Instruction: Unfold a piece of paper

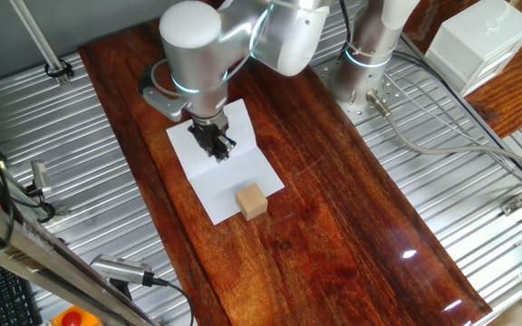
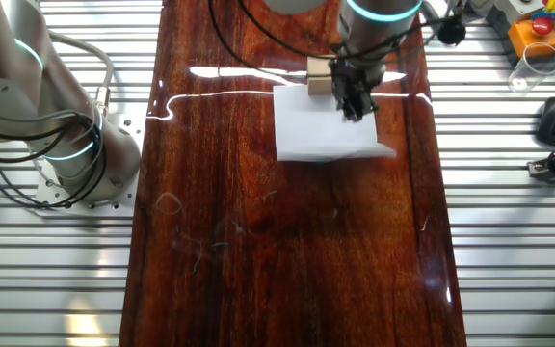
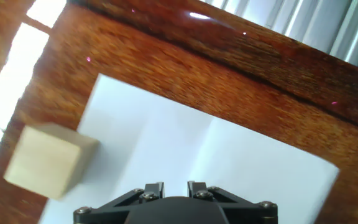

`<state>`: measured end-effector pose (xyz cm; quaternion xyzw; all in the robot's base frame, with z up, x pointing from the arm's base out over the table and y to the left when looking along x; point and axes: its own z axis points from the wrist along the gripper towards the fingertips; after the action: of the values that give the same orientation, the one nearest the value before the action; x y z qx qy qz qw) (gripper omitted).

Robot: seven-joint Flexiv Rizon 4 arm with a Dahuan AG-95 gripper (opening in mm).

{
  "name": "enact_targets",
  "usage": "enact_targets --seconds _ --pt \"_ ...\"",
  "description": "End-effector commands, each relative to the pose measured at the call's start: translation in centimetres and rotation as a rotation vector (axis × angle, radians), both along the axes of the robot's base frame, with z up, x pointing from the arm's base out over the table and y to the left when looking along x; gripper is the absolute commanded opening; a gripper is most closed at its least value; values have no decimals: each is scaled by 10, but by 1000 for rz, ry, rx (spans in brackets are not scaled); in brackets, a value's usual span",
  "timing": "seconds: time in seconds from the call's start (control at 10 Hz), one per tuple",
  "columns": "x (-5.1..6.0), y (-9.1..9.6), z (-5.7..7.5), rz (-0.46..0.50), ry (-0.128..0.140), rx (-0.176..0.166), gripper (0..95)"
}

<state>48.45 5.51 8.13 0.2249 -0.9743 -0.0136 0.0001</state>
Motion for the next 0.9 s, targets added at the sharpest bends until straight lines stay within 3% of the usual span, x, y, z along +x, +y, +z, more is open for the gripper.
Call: enact_targets --seconds 0.1,0.5,0.9 --pt "0 -4 -1 17 -1 -6 190" --pt "0 -4 -1 -15 -1 2 190" --pt "0 -4 -1 22 -5 -3 190"
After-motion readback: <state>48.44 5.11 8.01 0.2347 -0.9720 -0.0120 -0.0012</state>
